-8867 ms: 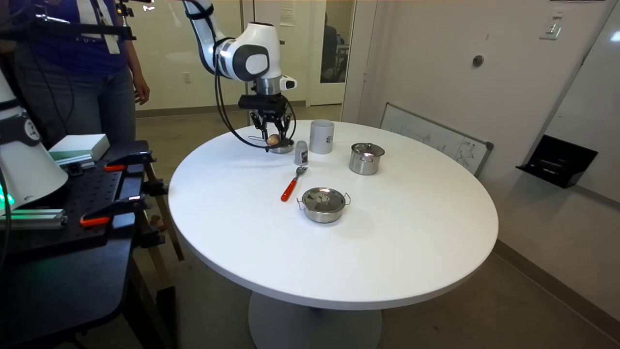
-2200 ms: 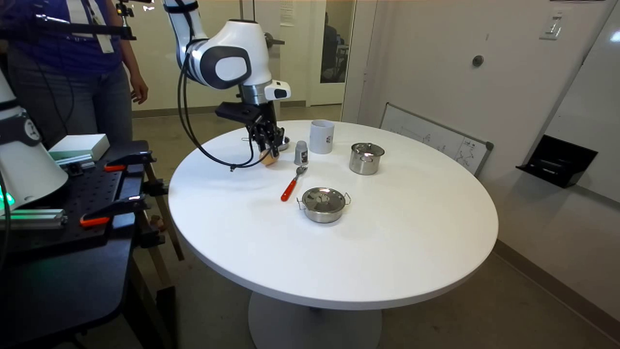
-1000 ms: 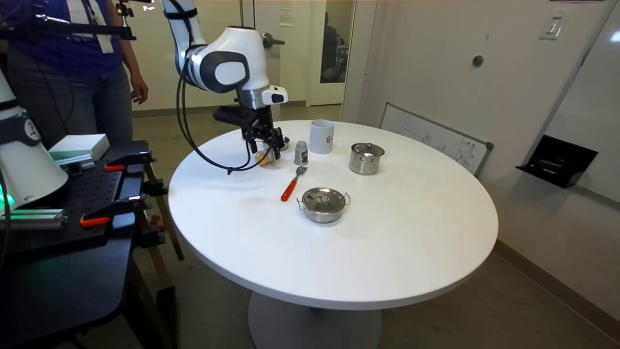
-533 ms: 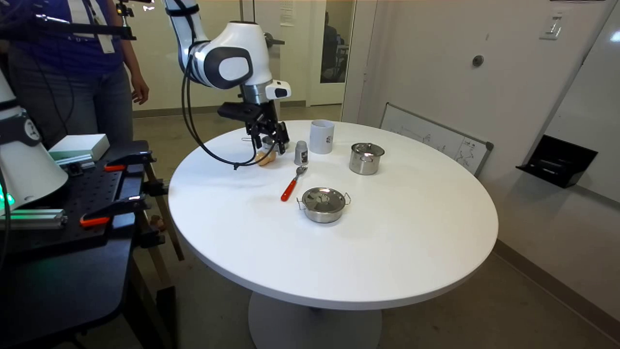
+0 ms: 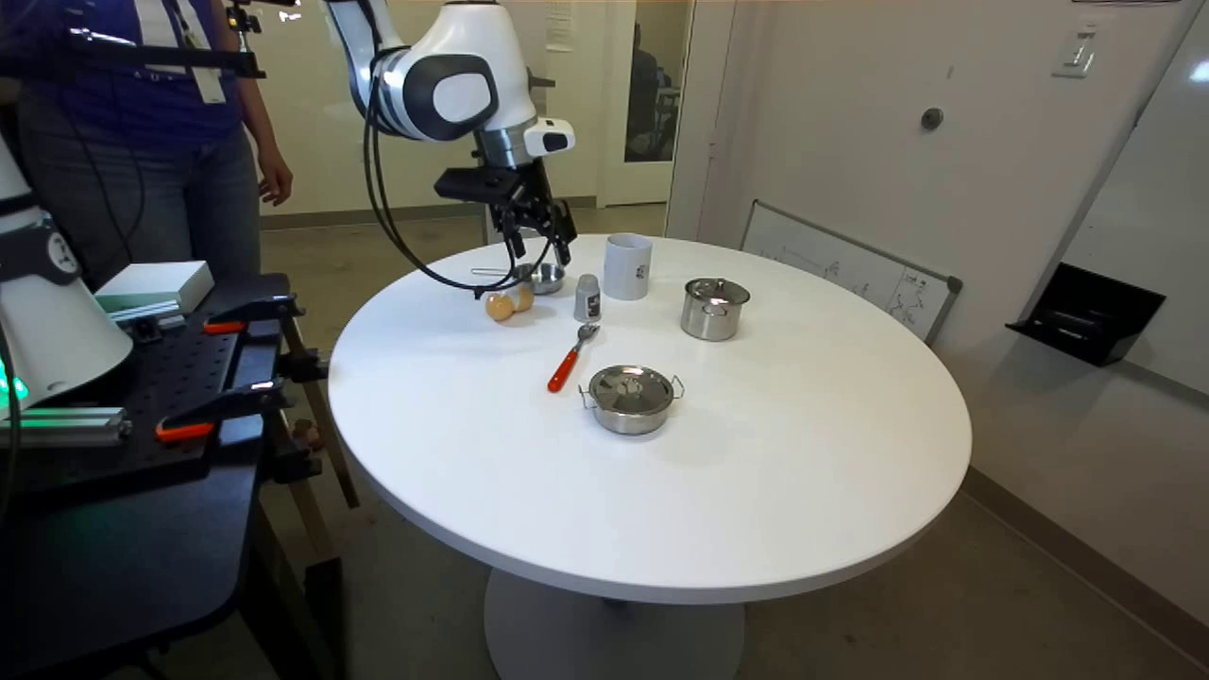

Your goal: Take the egg out of the pan and place it on the table

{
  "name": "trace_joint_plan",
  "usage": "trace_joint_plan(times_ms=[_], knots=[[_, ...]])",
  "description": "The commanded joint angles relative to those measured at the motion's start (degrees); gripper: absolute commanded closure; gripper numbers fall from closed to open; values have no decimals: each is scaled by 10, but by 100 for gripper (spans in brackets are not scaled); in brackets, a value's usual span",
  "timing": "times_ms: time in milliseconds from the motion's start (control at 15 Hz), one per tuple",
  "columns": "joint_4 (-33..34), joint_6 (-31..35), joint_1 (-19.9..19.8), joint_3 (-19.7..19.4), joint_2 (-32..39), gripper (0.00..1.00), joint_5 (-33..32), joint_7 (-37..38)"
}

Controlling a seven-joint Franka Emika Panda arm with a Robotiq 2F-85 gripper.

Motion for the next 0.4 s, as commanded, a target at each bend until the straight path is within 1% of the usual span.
trace_joint_plan(times_ms=[0, 133, 333], knots=[[3, -2, 2, -5, -6, 0, -7, 16], [7, -2, 16, -20, -11, 0, -7, 32], [7, -2, 21, -24, -11, 0, -8, 36]])
